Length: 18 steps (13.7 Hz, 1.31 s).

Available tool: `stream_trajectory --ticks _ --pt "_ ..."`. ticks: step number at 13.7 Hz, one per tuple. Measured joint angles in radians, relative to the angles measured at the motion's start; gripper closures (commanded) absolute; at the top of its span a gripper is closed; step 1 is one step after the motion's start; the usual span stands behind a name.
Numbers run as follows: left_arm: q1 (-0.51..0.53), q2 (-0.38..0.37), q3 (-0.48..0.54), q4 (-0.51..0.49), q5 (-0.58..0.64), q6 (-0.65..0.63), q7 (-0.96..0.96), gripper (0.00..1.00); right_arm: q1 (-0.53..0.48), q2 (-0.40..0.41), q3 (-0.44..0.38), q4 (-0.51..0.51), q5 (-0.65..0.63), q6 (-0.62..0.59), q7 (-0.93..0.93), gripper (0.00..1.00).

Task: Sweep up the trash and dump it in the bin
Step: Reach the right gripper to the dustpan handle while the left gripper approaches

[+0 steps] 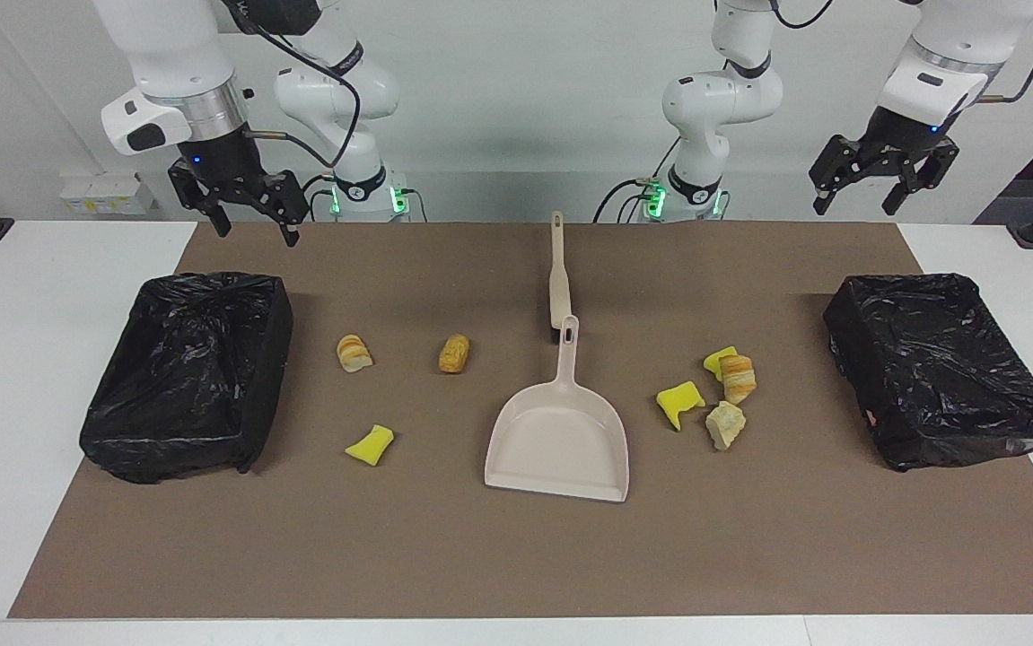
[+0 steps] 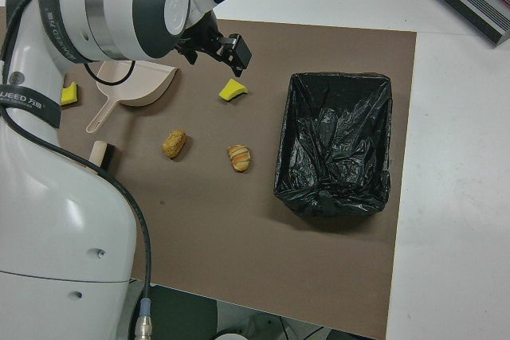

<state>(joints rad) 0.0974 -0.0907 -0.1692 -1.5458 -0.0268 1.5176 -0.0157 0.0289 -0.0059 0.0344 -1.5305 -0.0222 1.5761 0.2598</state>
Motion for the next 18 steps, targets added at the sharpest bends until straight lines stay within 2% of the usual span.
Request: stream_trajectory --ticks 3,5,8,12,15,18 --pt "-0.002 -0.007 -0.006 -0.015 -0.002 -0.003 0.000 0.00 0.000 0.000 -0.001 0.000 0.000 0.000 0.000 0.00" --pt "-0.008 -0.033 -0.012 -0.062 -0.014 -0.005 0.000 0.00 -0.003 0.000 -0.003 0.000 0.000 -0.004 0.000 0.00" --pt "-0.052 -0.099 -0.016 -0.177 -0.029 -0.007 -0.008 0.00 -0.006 0.000 -0.003 0.000 0.000 -0.006 0.000 0.00" --pt "-0.096 -0.253 -0.019 -0.388 -0.089 0.009 -0.026 0.00 -0.002 0.001 0.004 -0.001 0.002 -0.006 0.000 0.00" --pt "-0.214 -0.345 -0.020 -0.526 -0.102 0.050 -0.148 0.00 0.045 0.030 0.013 -0.003 0.003 0.030 0.014 0.00" --pt "-0.409 -0.355 -0.026 -0.654 -0.105 0.178 -0.340 0.00 0.157 0.117 0.018 -0.006 0.002 0.112 0.142 0.00"
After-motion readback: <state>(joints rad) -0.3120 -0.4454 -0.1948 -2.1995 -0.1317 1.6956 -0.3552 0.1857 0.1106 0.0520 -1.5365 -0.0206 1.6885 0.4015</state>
